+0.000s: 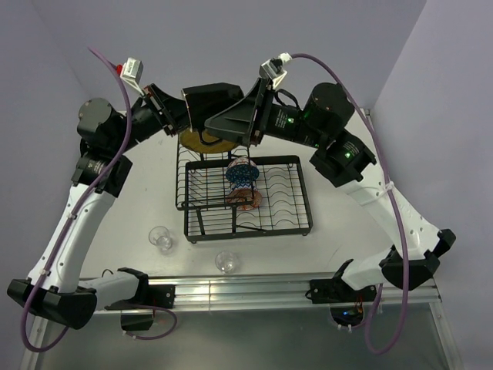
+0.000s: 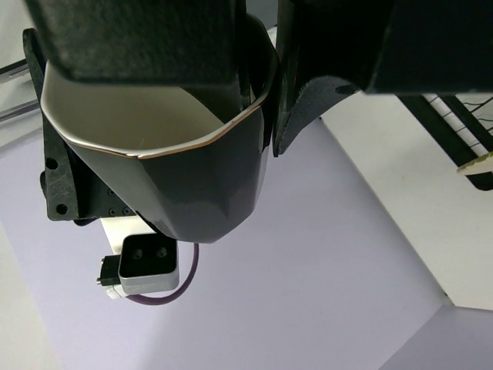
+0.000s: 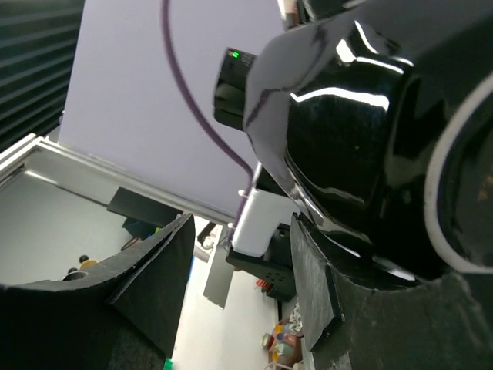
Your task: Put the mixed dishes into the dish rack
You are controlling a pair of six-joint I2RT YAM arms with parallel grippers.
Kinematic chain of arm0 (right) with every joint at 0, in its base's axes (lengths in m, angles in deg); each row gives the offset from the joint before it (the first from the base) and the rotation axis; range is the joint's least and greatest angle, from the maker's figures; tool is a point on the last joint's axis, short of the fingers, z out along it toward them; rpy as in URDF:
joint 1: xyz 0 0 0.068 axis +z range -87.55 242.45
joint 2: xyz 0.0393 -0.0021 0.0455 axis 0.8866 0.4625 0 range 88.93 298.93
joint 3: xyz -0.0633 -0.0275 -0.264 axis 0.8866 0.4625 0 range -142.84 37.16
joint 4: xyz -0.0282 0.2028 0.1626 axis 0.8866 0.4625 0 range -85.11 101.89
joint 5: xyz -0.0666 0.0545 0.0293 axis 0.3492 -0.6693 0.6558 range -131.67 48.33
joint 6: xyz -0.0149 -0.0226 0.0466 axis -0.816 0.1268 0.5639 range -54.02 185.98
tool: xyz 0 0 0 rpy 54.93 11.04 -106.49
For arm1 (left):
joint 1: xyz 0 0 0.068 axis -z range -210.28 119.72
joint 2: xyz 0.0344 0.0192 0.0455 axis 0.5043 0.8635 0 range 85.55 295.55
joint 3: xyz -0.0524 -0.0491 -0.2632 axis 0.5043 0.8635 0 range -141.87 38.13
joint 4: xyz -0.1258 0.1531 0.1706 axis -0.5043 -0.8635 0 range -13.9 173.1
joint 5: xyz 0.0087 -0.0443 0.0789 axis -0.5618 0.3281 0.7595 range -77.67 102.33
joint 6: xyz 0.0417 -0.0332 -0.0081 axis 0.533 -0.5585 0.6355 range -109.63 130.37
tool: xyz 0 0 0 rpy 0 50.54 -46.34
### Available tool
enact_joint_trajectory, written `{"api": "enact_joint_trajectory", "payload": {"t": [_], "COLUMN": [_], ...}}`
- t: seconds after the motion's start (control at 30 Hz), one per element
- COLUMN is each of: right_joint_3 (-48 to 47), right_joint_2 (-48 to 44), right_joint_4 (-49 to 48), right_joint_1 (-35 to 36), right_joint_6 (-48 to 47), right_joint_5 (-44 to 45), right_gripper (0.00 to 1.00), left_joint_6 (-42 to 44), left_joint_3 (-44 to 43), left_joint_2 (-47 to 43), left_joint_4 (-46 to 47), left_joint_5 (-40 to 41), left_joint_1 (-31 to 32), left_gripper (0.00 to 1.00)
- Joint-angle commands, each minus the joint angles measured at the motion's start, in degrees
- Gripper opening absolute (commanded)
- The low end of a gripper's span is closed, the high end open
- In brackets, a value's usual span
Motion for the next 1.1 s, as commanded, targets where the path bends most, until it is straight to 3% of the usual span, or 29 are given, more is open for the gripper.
{"api": "enact_joint_trajectory", "payload": {"t": [0.0,0.27,0.7,0.9,1.07], "right_joint_3": [0.34,5.76,8.86,11.93,13.08], "right_joint_2": [-3.26,-9.15,-8.45,-7.13,-5.37], "right_joint_4": [2.81,5.12,-3.14,-12.45,-18.44], "right_joint_1": [-0.24,-2.96,-3.05,-1.74,0.46], "right_joint_6": [-3.73,-4.09,-0.05,3.73,7.51], "right_joint_5": [2.03,4.32,1.51,2.73,6.16], "right_gripper": [0.60,0.62,0.62,0.60,0.53], "left_joint_6": [4.19,7.28,0.60,-2.91,-4.67], "left_joint_3": [-8.46,-17.17,-9.36,-5.32,-2.33], "left_joint_2": [-1.07,2.01,-1.59,-2.82,-3.70], "left_joint_4": [-0.51,-7.03,1.23,6.15,9.40], "left_joint_5": [-0.11,-0.54,-1.77,-1.42,-0.63], "left_joint_1": [0.59,0.24,0.24,0.42,0.68], "left_gripper": [0.00,0.00,0.00,0.00,0.00]}}
